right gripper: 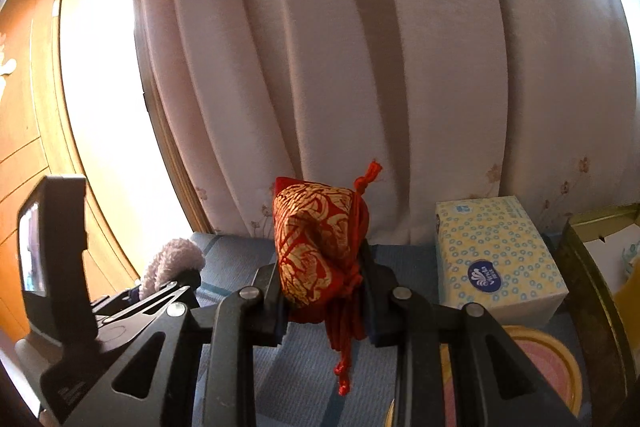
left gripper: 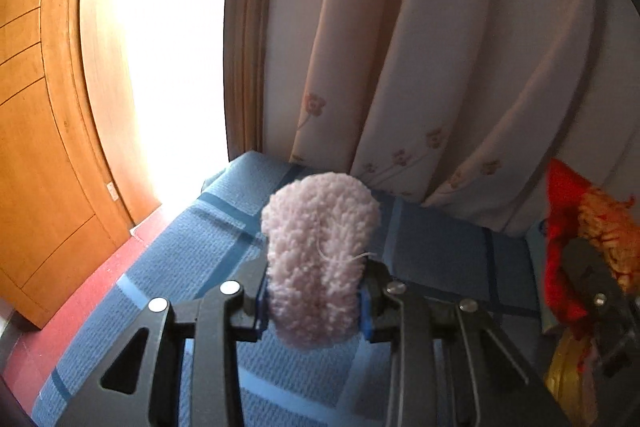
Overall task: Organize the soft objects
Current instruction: 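Carry the pouch and pink puff over to the gold tray with both grippers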
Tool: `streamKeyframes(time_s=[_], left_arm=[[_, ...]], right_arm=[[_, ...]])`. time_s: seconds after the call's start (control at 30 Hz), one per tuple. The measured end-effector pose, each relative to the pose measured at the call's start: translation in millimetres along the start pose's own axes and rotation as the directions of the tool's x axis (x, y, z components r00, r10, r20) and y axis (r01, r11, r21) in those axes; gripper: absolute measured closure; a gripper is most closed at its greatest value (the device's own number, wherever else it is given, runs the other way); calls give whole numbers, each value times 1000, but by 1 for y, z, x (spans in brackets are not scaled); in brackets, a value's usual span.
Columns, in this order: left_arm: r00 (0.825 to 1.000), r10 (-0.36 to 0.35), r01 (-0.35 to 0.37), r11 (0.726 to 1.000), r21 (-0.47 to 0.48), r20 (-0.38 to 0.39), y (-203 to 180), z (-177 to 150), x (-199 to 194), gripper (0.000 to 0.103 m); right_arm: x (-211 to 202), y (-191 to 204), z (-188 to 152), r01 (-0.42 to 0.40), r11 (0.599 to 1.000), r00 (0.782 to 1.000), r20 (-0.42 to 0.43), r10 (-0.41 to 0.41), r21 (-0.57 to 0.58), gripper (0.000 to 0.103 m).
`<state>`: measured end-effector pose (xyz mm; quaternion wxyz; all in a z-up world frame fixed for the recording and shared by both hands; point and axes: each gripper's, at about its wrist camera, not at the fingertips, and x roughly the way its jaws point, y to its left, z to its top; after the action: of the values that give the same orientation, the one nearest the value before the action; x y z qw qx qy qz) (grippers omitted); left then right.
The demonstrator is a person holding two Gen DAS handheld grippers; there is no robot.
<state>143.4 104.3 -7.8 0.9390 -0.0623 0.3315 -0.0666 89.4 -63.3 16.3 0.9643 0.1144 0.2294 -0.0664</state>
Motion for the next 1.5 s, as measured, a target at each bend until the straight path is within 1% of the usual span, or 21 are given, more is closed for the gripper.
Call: streamKeyframes(time_s=[0.13, 0.23, 0.5, 0.7, 0.9, 1.1, 1.33, 1.5], left_arm=[[999, 17, -17, 1000, -2, 49, 4, -10, -18, 71], [997, 14, -14, 1000, 2, 77, 0, -17, -30, 71], [992, 24, -23, 1000, -9, 123, -1, -33, -40, 71], [991, 42, -45, 999, 16, 130, -9, -36, -46, 71], [987, 67, -74, 996, 42, 145, -20, -40, -54, 71], [984, 77, -86, 995, 51, 159, -28, -44, -66, 71], [984, 78, -89, 994, 63, 157, -35, -48, -73, 71], [984, 81, -93, 993, 67, 156, -38, -47, -68, 71]], right_arm=[[-6, 4, -3, 3, 1000, 1000, 16, -3, -25, 72], [-11, 4, -6, 9, 999, 1000, 28, -8, -32, 72], [-26, 11, -16, 22, 996, 998, 52, -18, -88, 72], [-32, 12, -23, 29, 992, 998, 53, -22, -122, 72], [-50, 10, -29, 30, 989, 998, 66, -21, -142, 72], [-70, 7, -34, 54, 983, 993, 112, -35, -174, 72], [-87, 4, -39, 60, 982, 989, 143, -35, -176, 72], [-92, -3, -40, 60, 986, 989, 145, -37, -156, 72]])
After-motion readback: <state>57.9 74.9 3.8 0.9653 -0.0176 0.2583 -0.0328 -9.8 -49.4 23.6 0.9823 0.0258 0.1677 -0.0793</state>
